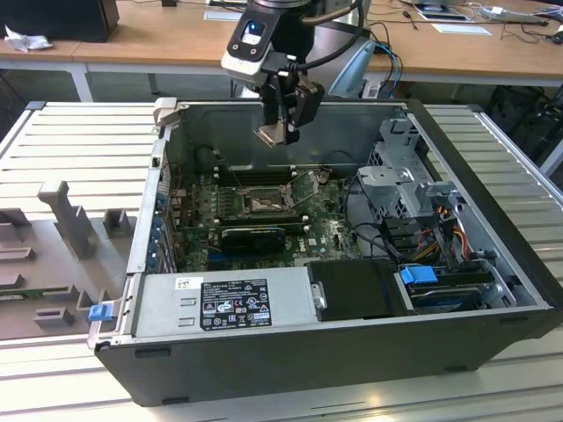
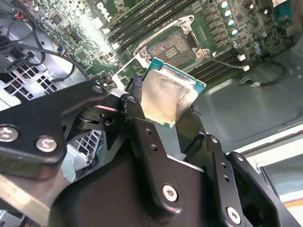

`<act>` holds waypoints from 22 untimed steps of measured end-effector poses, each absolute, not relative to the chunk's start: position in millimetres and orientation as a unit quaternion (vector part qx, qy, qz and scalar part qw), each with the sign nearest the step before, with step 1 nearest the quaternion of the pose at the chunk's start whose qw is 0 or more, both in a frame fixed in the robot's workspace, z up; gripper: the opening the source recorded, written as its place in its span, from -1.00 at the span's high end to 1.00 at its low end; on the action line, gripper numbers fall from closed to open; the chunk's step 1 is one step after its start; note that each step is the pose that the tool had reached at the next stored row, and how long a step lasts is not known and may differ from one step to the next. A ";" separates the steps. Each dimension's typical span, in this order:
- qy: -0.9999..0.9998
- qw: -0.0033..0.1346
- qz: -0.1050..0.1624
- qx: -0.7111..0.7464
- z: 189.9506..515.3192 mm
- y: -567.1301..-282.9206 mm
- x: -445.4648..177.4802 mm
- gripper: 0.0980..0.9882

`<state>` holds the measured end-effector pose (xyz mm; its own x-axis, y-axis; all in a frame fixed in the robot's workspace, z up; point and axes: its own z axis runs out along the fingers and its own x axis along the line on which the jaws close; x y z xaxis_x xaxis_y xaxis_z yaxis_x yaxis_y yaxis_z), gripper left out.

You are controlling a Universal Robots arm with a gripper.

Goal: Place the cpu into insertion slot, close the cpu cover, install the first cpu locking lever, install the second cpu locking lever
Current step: 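Place the cpu into insertion slot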

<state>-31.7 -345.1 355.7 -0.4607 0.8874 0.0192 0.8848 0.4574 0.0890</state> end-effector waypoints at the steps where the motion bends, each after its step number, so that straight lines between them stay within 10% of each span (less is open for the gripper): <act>1: 0.853 0.015 0.043 0.519 354.6 -345.1 -31.7 0.03; 22: 0.820 0.018 0.042 0.571 346.8 -345.1 -31.7 0.03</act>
<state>-31.7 -345.1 346.8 -0.3474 0.9375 0.0189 0.9346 0.3445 0.0889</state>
